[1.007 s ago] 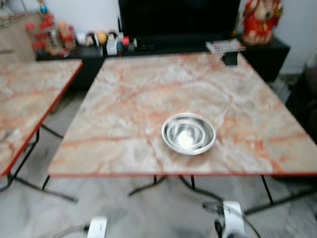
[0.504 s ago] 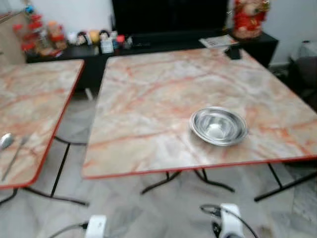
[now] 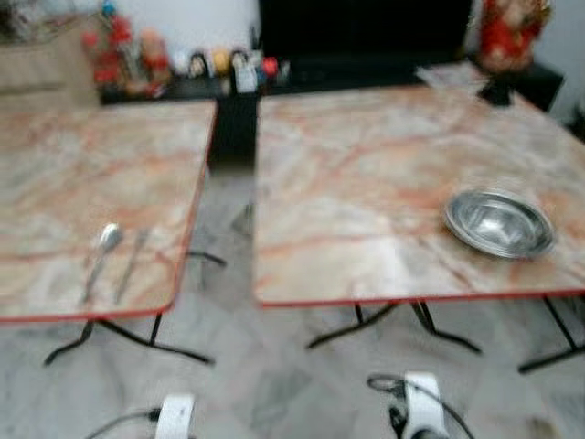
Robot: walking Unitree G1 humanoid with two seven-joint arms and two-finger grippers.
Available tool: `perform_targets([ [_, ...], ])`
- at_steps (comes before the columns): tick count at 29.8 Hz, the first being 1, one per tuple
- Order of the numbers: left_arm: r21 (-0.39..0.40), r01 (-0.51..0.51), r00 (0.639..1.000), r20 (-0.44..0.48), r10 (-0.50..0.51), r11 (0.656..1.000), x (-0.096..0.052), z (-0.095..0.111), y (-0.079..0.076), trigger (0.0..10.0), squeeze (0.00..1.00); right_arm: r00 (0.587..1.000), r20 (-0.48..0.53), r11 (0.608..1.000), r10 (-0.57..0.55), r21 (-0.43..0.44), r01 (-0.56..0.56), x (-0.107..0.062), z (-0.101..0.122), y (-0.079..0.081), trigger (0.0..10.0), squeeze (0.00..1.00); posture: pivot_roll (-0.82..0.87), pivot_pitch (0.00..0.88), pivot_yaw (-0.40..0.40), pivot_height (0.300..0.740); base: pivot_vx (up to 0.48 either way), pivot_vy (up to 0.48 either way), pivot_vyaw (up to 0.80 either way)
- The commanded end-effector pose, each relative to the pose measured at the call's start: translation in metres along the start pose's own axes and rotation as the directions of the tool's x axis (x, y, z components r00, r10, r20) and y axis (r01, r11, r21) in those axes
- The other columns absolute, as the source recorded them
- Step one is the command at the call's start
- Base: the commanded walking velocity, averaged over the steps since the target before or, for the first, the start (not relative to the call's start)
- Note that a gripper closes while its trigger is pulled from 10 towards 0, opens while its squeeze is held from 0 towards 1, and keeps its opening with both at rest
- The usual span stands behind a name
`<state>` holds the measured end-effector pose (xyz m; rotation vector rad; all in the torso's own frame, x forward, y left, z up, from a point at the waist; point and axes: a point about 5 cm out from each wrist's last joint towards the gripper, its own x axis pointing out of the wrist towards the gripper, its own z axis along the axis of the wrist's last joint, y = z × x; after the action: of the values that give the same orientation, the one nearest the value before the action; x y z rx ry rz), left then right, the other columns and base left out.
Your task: Setting the table
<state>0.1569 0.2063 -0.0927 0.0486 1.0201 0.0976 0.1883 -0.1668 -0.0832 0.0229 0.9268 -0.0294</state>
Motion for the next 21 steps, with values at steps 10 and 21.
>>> perform_targets([
  [10, -0.035, -0.005, 1.000, 0.003, 0.005, 0.999, 0.0005, 0.0012, -0.0036, 10.0, 0.00, 0.999, -0.011, 0.999, -0.035, 0.005, 0.035, -0.0010, -0.0012, -0.0132, 10.0, 0.00, -0.02, 0.000, 0.015, 0.740, 0.000, 0.476, 0.00],
  [21, -0.019, 0.006, 1.000, 0.008, -0.006, 1.000, 0.0011, 0.0042, -0.0059, 10.0, 0.00, 0.999, -0.010, 0.999, -0.039, 0.015, 0.039, -0.0010, -0.0017, -0.0125, 10.0, 0.00, -0.03, 0.000, 0.025, 0.740, 0.000, 0.476, 0.00],
])
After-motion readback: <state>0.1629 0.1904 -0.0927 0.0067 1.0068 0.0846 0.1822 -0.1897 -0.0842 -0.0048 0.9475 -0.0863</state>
